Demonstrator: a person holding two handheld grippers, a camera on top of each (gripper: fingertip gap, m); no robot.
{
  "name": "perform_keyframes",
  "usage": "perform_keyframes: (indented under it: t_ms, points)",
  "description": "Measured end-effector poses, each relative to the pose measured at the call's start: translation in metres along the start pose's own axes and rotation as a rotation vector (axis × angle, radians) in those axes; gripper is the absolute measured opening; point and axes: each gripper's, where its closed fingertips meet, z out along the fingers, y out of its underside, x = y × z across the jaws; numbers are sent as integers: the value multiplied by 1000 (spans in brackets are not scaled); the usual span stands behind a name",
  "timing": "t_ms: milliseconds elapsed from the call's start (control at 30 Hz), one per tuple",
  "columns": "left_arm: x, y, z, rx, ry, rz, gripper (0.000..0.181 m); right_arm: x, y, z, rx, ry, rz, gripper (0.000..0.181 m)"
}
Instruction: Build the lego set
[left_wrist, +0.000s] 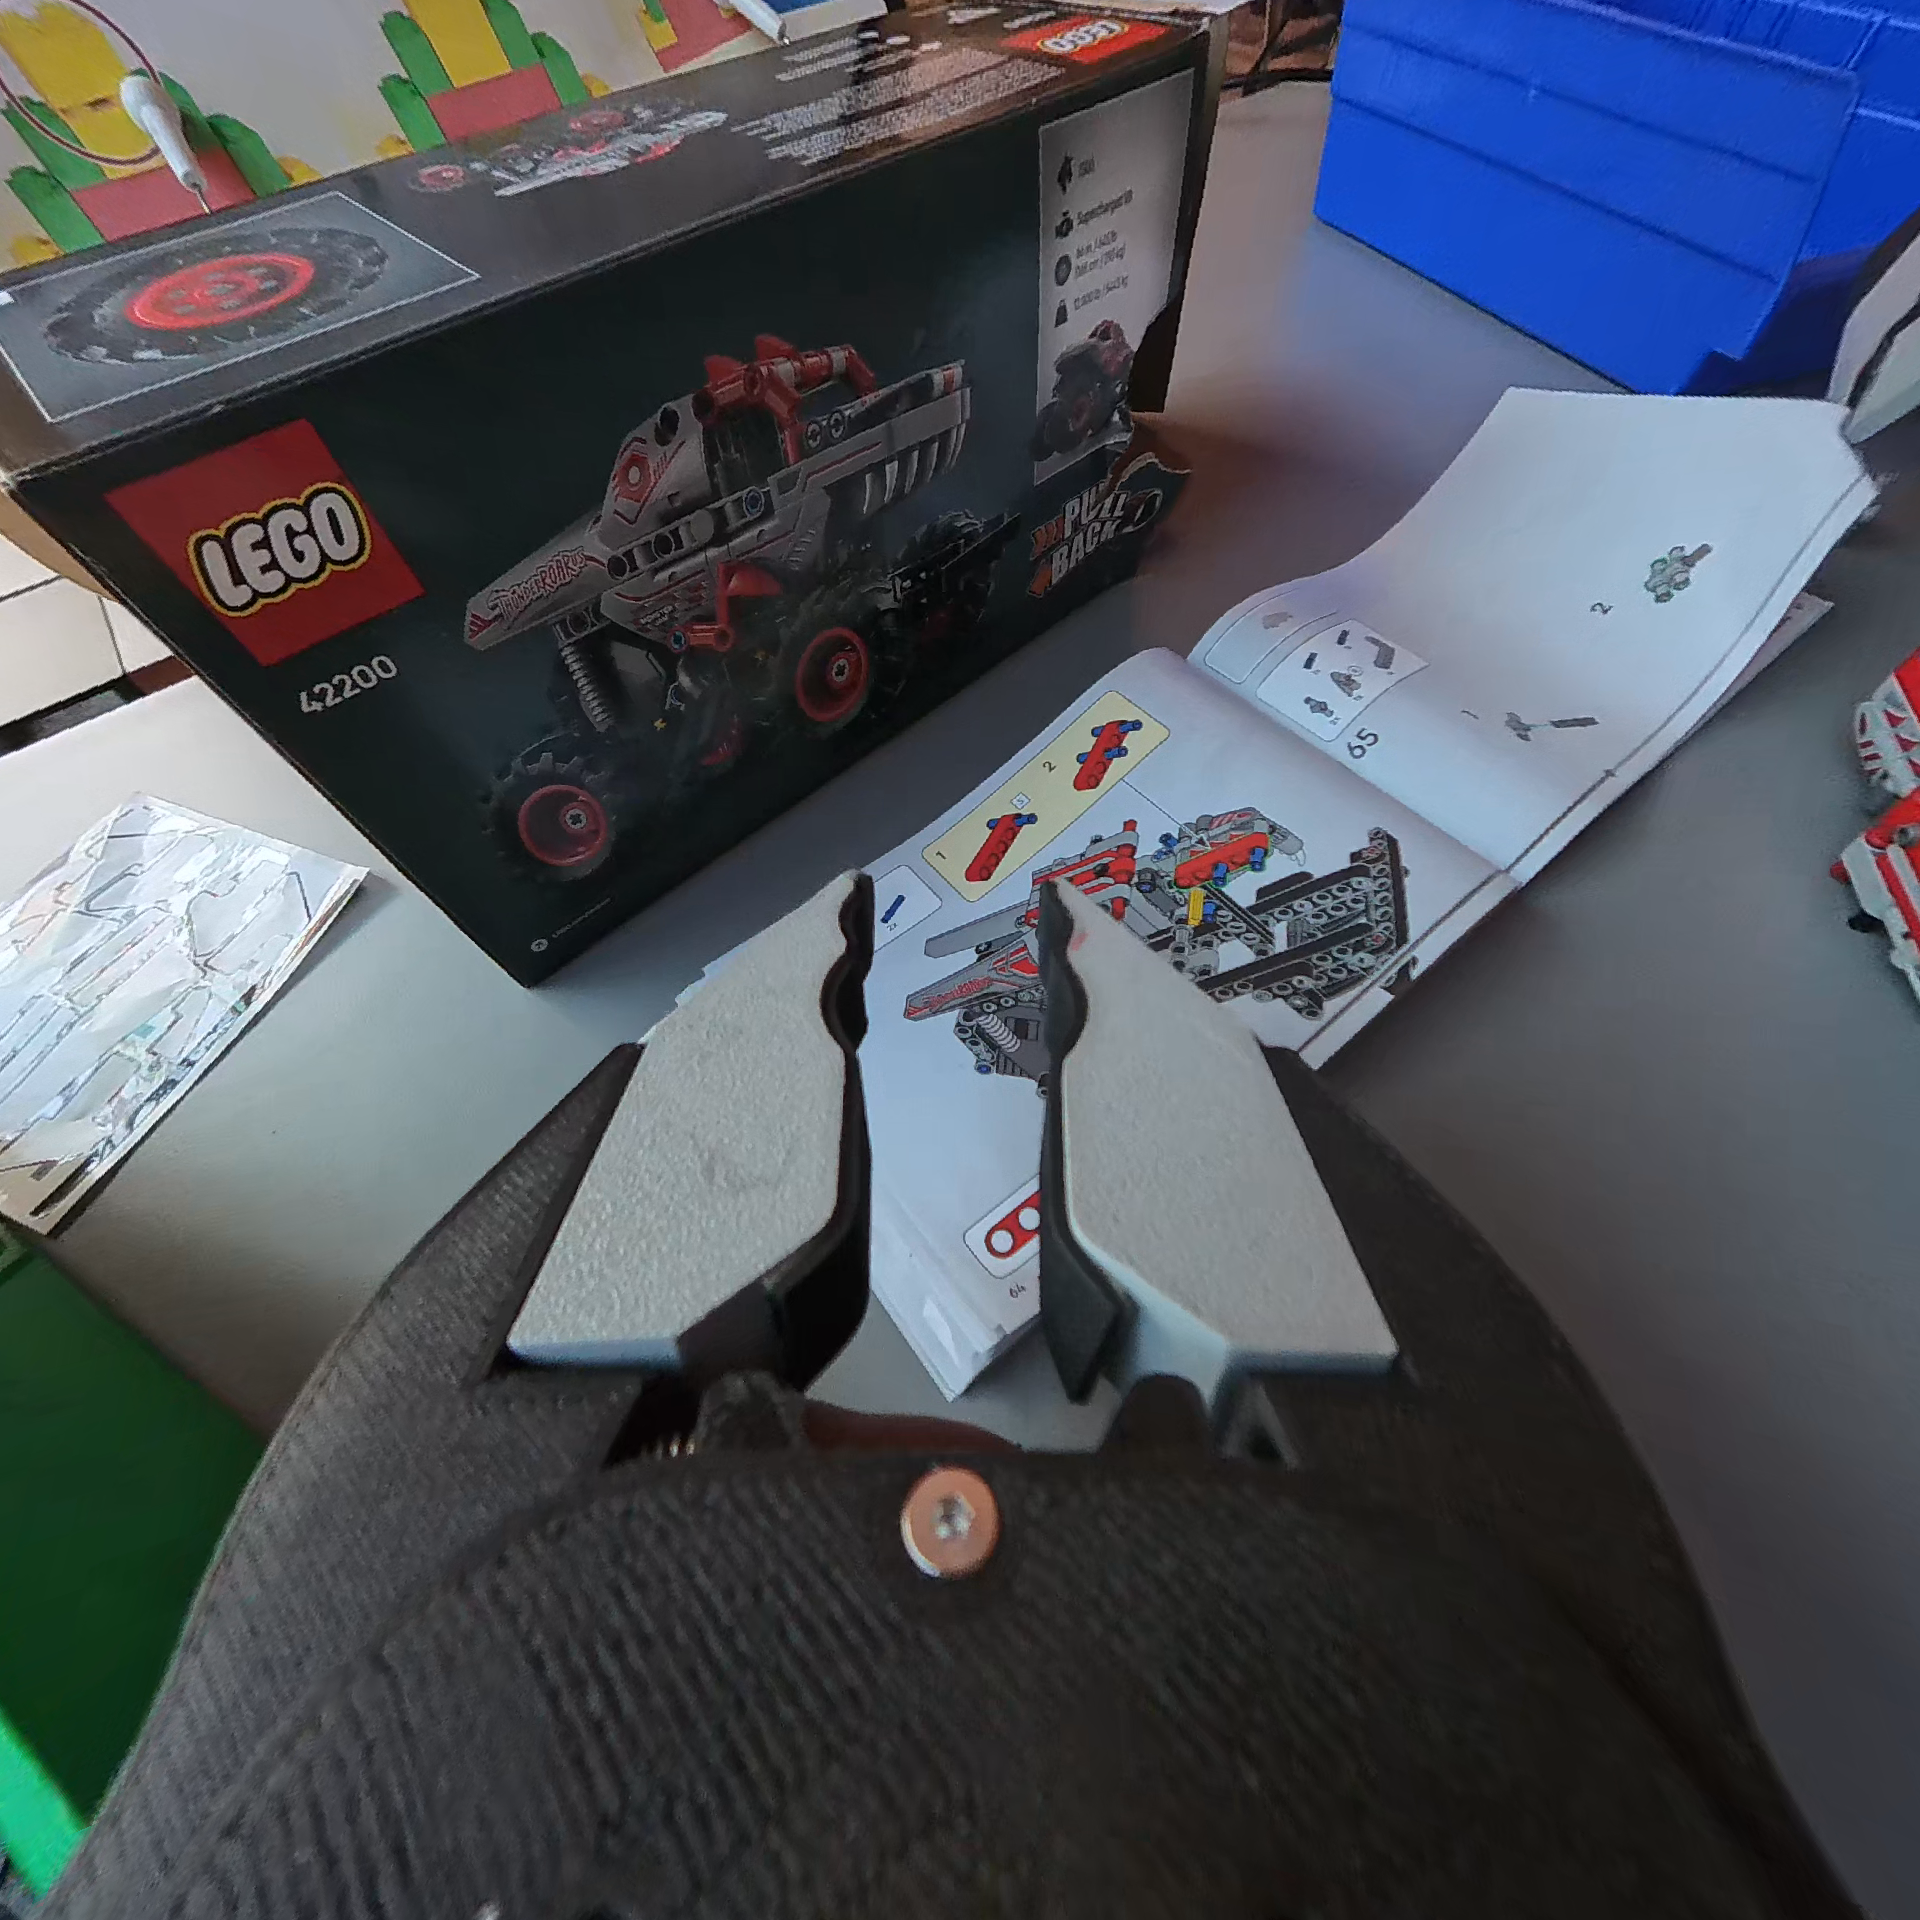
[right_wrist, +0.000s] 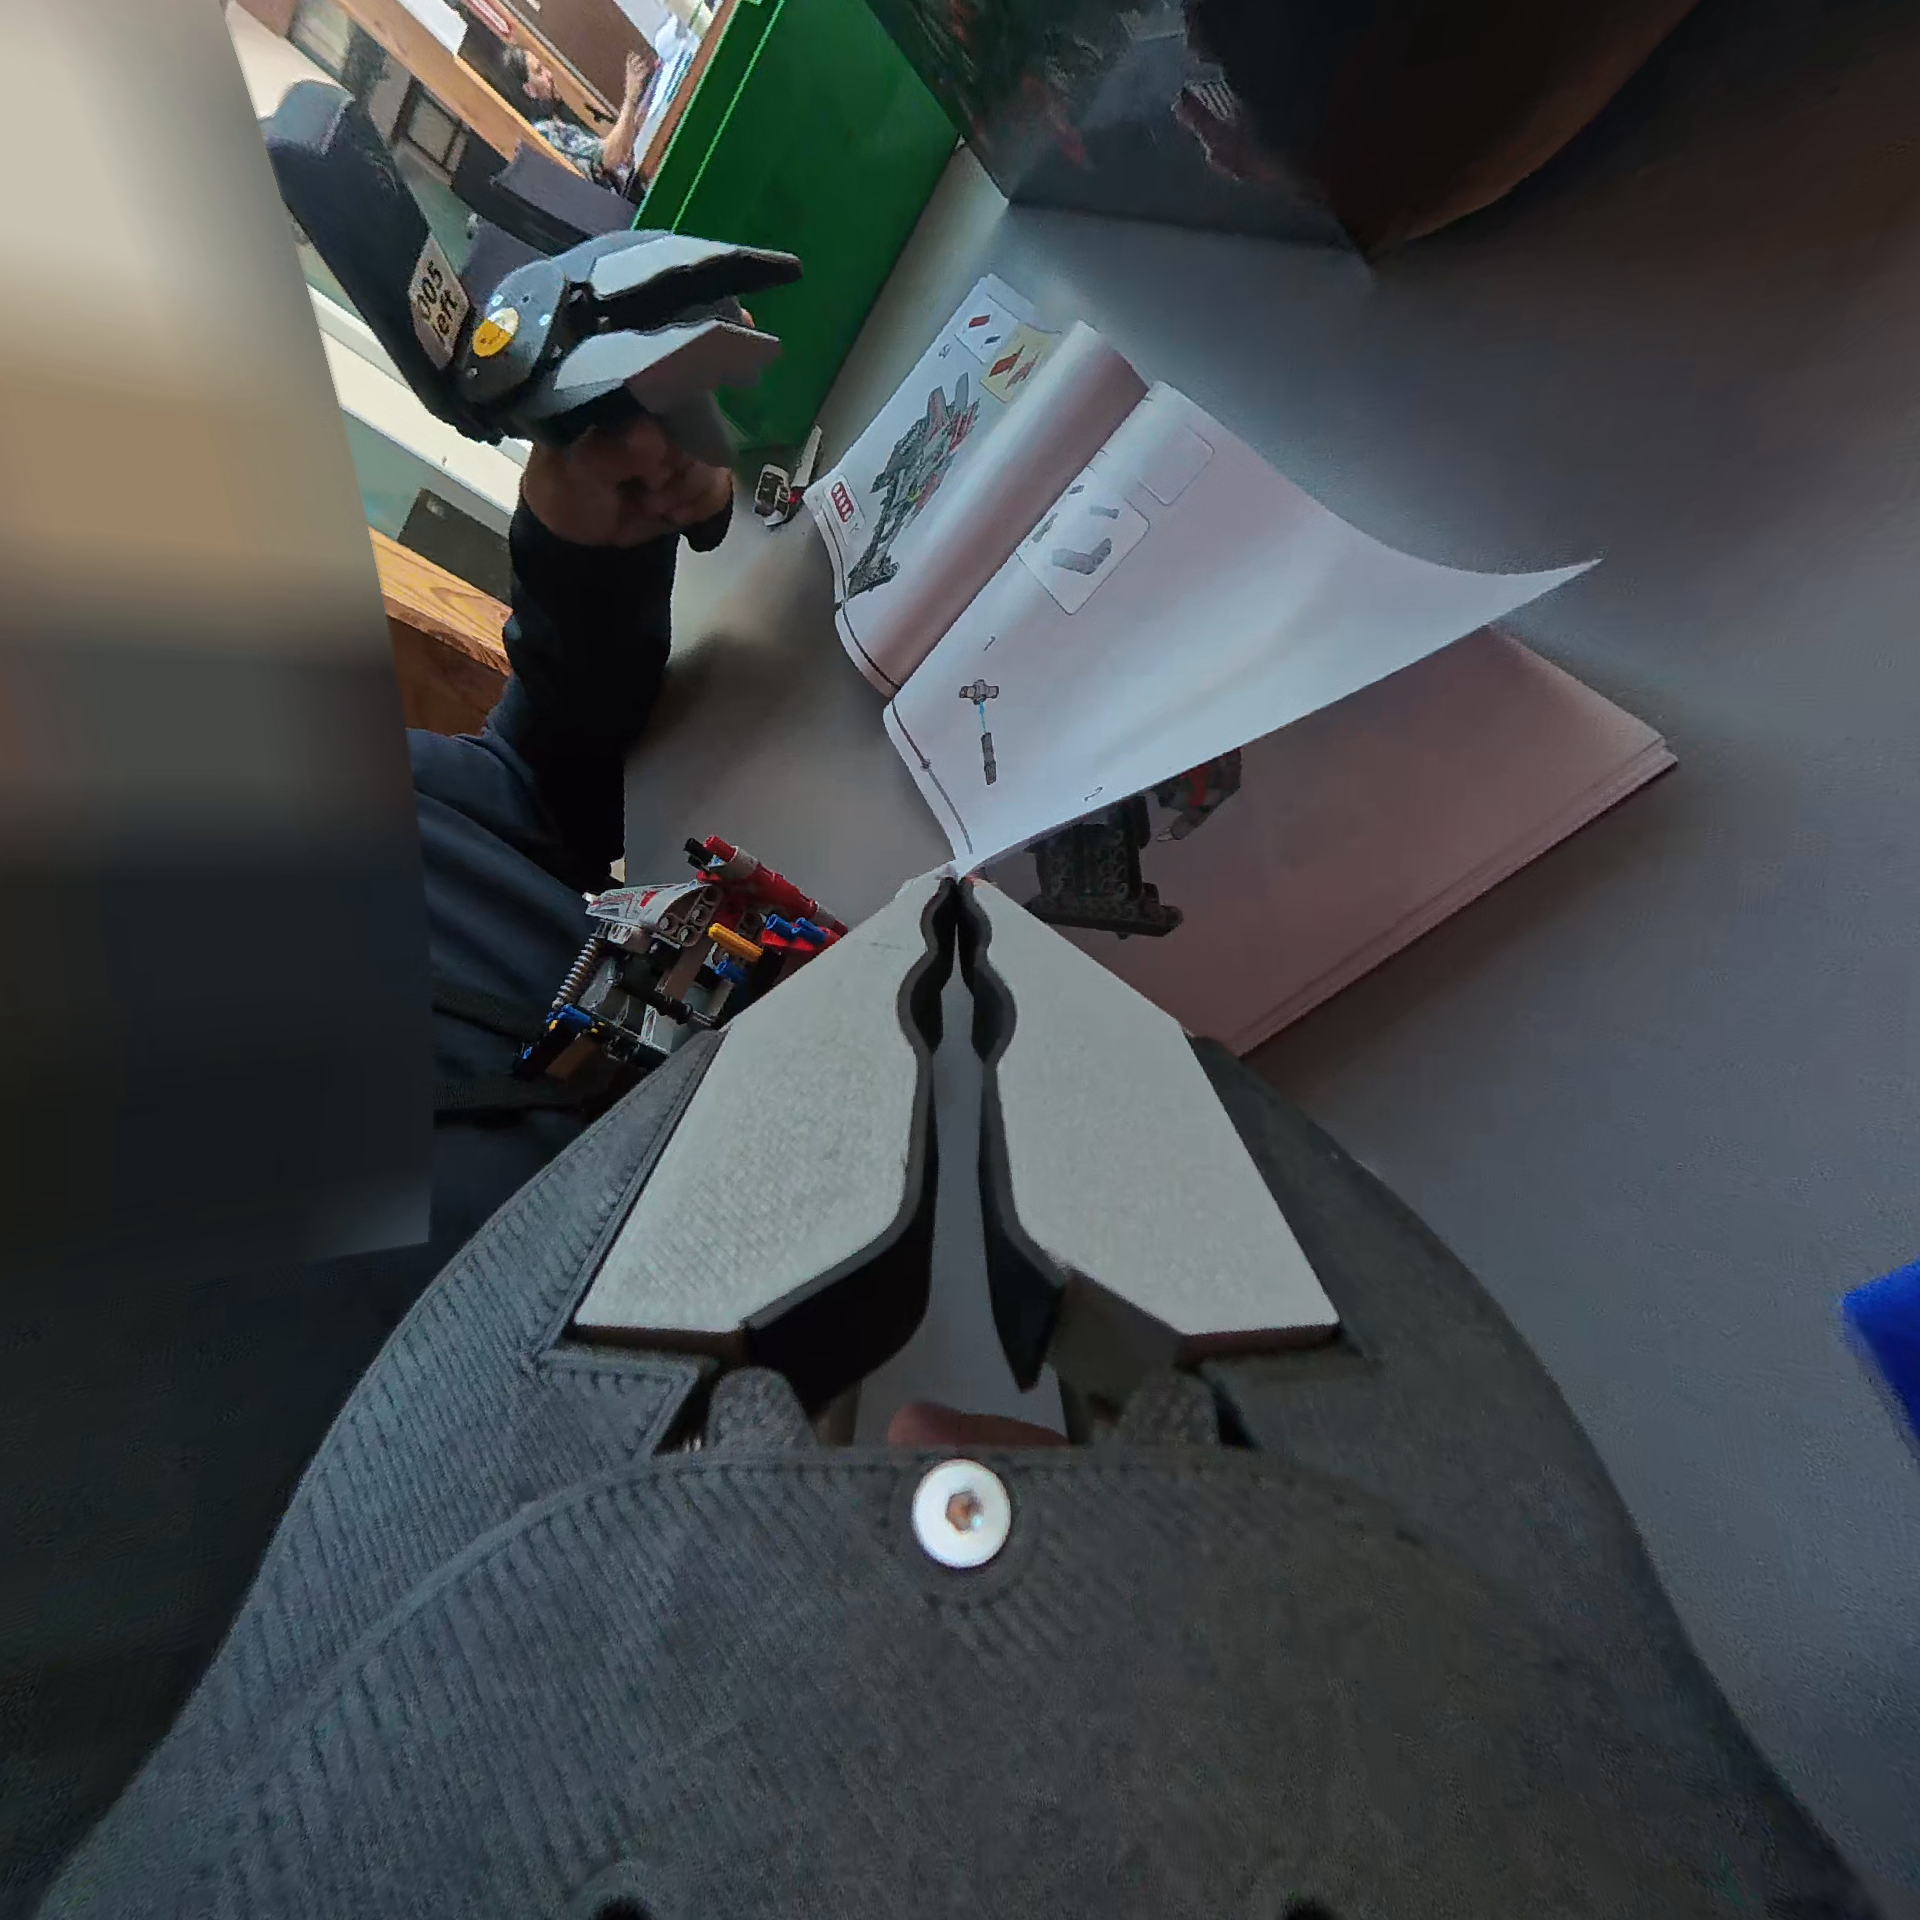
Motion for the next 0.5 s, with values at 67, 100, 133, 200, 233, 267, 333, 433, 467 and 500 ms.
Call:
perform_keyframes:
  t_ms: [67,100,133,200,233,267,333,433,467,500]
  points:
    - [1,1,1,-4,6,-2,29,-1,0,0,3,-6,-2,0]
    - [2,1,2,-5,7,-2,29,-1,0,0,2,-6,-4,0]
    - [2,1,2,-6,8,0,30,-1,0,1,0,-4,-6,0]
    - [2,2,2,-8,4,4,30,-1,0,1,2,-3,-6,0]
    - [2,2,2,-8,5,4,30,-1,0,2,4,-5,-7,0]
    - [2,1,2,-6,6,2,30,-2,-1,2,5,-6,-11,0]
    - [3,0,1,0,9,0,30,-6,-2,4,7,-20,-22,0]
    - [4,0,1,-1,11,4,30,-11,-6,9,0,-7,-54,0]
    - [5,-1,1,1,14,5,30,-13,-7,11,-12,3,-67,0]
    - [6,-1,1,3,18,6,30,-14,-9,13,-21,12,-83,0]
